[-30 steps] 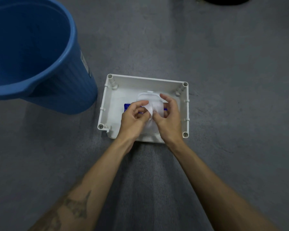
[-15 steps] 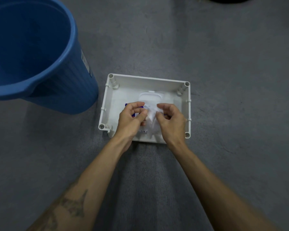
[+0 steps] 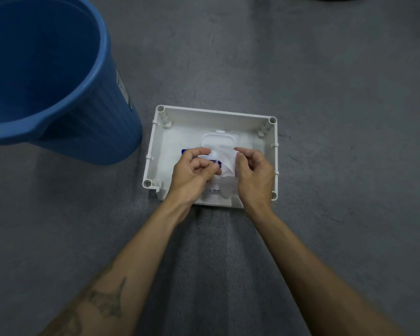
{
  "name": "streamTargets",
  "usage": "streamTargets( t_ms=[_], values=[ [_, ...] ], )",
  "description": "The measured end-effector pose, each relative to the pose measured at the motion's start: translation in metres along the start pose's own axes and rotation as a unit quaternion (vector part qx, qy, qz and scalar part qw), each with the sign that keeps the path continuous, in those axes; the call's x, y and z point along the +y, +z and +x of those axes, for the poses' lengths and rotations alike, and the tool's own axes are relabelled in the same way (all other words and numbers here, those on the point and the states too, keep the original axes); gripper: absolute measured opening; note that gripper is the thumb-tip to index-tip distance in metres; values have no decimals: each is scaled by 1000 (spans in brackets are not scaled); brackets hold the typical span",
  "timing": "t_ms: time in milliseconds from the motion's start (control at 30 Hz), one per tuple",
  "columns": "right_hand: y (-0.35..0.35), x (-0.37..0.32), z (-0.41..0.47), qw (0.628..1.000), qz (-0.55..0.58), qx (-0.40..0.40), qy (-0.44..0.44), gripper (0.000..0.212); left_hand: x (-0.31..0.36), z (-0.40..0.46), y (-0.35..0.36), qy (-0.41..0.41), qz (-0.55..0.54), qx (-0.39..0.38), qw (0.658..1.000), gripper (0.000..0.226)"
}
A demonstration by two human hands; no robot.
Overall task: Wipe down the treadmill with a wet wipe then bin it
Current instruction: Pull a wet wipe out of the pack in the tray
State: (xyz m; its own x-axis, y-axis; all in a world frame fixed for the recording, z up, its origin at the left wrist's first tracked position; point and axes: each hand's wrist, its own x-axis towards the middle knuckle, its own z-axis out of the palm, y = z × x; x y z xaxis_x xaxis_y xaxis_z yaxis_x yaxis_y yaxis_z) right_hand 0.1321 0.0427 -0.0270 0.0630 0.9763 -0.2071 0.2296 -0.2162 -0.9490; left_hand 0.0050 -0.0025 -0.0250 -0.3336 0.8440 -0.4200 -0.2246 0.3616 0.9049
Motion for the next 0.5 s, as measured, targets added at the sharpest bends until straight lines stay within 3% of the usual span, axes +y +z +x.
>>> streamTargets(
  t_ms=[167, 500],
  values=[
    [-3, -2, 7, 997, 23, 47, 57, 16, 3, 2, -6, 18, -25, 20, 999, 26],
    [1, -3, 7, 997, 52, 26, 57, 15, 3, -2, 4, 42, 52, 4, 998, 39]
  ],
)
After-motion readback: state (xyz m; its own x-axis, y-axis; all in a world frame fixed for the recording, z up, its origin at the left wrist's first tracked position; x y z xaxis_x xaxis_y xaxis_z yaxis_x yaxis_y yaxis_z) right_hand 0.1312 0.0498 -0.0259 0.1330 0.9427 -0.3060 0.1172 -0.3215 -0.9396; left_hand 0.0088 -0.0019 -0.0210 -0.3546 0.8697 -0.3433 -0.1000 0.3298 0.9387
